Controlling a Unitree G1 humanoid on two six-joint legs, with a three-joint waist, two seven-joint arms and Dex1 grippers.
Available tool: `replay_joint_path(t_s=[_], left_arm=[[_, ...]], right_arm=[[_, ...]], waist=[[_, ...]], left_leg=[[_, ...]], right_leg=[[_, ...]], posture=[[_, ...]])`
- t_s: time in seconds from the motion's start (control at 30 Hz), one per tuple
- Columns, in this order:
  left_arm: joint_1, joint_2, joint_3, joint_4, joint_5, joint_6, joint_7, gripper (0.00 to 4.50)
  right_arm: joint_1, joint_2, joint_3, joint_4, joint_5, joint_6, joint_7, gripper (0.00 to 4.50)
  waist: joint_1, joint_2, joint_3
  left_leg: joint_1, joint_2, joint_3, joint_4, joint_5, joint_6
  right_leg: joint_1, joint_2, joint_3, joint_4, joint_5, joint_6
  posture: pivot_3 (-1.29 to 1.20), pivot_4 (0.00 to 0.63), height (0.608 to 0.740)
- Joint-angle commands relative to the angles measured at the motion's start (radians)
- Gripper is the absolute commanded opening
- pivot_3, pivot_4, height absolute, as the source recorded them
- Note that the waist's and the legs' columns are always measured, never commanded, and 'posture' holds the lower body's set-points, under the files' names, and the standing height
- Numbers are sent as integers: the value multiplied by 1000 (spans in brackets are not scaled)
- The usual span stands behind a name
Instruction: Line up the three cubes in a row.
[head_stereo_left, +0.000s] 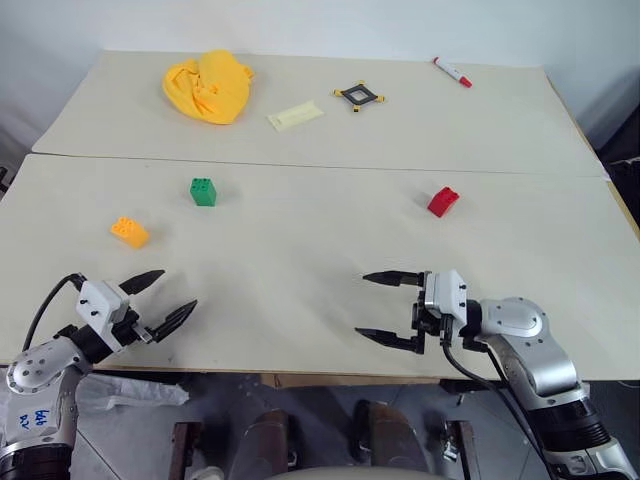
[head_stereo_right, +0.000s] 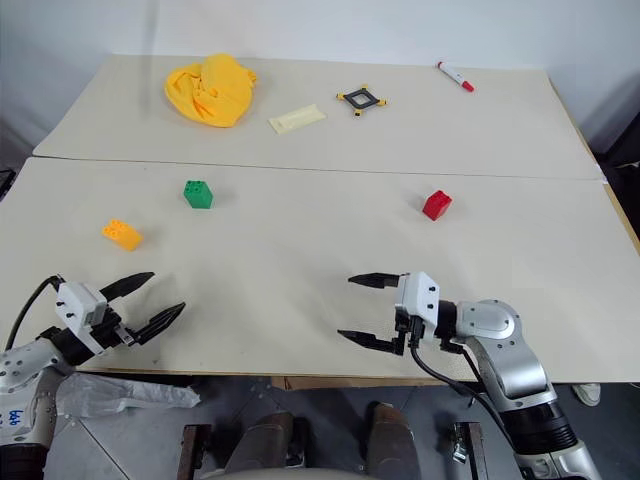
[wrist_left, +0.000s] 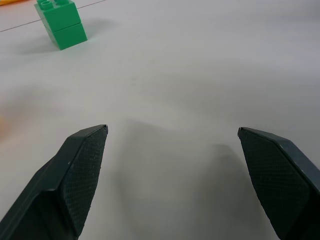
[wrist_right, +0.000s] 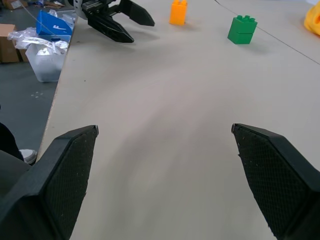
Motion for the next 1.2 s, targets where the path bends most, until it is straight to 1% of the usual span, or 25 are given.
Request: replay_joint_path(t_s=[0.03, 0.13, 0.2, 0.27, 0.37, 0.43, 0.5, 0.53, 0.6, 0.67, 0.8, 0.87, 0.93, 1.03, 1.1, 1.2], left_arm=[[13, -6, 2, -42, -11, -12, -4, 4438], [4, -16, 2, -101, -45, 36, 9, 4438], [-6, -12, -11, -171, -98, 104, -11, 4438], [-26, 4, -62, -229, -127, 156, -67, 4438], [-92, 7, -170, -266, -112, 179, -145, 4438], [-177, -25, -248, -264, -93, 176, -173, 4438], [-237, -49, -299, -250, -86, 174, -199, 4438], [-277, -66, -343, -231, -64, 156, -225, 4438], [-326, -84, -403, -201, -32, 130, -268, 4438], [-384, -123, -438, -148, -37, 129, -298, 4438], [-433, -142, -440, -91, -35, 106, -328, 4438], [-434, -140, -421, -89, -60, 113, -337, 4438], [-431, -144, -406, -92, -64, 108, -328, 4438], [-417, -143, -402, -102, -58, 127, -318, 4438], [-409, -144, -403, -112, -56, 136, -314, 4438], [-383, -143, -405, -142, -46, 148, -297, 4438]], right_arm=[[12, 1, -23, -36, 10, -29, -8, 4500], [29, -5, -63, -42, 17, -38, -41, 4500], [54, -21, -131, -61, 41, -23, -83, 4500], [104, -44, -234, -92, 79, 16, -131, 4500], [211, -66, -389, -105, 103, 43, -199, 4500], [272, -41, -496, -82, 104, 30, -275, 4500], [315, -20, -558, -61, 97, 12, -322, 4500], [341, -5, -589, -37, 96, 2, -340, 4500], [373, 18, -621, -8, 95, -13, -359, 4500], [384, 48, -634, 17, 87, -25, -397, 4500], [311, 10, -552, -1, 25, 26, -421, 4500], [178, -27, -482, -7, -8, 148, -478, 4500], [69, -44, -441, 9, -16, 236, -513, 4500], [-134, -73, -345, 120, -56, 333, -504, 4500], [-222, -78, -303, 183, -81, 367, -506, 4500], [-403, -80, -232, 360, -139, 432, -516, 4500]], waist=[[0, 0, 0], [3, 0, 0], [6, 0, 0], [10, 0, 0], [20, 0, 0], [31, 0, 0], [29, 0, 0], [29, 1, 0], [25, 1, -1], [18, 2, -1], [-6, 3, -1], [-16, 3, -1], [-24, 4, -1], [-21, 4, -1], [-14, 4, -1], [-5, 4, -1]], left_leg=[[0, 0, 0, 0, 0, 0], [0, 0, 0, 0, 0, 0], [-1, 0, 0, 0, 0, 0], [-1, -1, -1, 0, 0, 0], [0, -2, -1, 0, 0, 0], [0, -2, -1, 0, 0, 0], [0, -2, 0, 1, 0, 0], [0, -2, 1, 1, 0, 1], [1, -2, 2, 0, 0, 1], [2, -2, 3, 0, 0, 1], [2, 0, 4, 0, 1, 1], [3, 0, 4, 0, 1, 0], [3, 0, 4, 2, 1, 1], [2, 0, 2, 2, 1, 0], [0, 0, 0, 2, 1, 0], [-2, -2, 0, 2, 1, 1]], right_leg=[[0, 0, 0, 0, 0, 0], [0, 0, 0, 0, 0, 0], [0, 0, 0, 0, 0, 0], [0, -1, 0, 0, 0, 0], [1, -1, 0, 0, 0, 0], [1, 0, 0, 0, 0, 0], [1, 0, 1, 0, 0, 0], [1, 0, 2, 1, 0, 1], [1, 1, 2, 1, 0, 1], [1, 2, 3, 1, 0, 1], [0, 2, 4, 2, 0, 1], [0, 2, 5, 3, 0, 1], [0, 2, 5, 5, 0, 1], [0, 1, 3, 5, 0, 0], [-1, 1, 2, 4, 0, 0], [-1, 0, 1, 2, 0, 0]], posture=[[0, 150, 740], [0, 150, 740], [0, 150, 740], [0, 150, 740], [0, 150, 740], [0, 150, 740], [0, 150, 740], [0, 150, 740], [0, 150, 740], [0, 150, 740], [0, 150, 740], [0, 150, 740], [0, 150, 740], [0, 150, 740], [0, 150, 740], [0, 150, 740]])
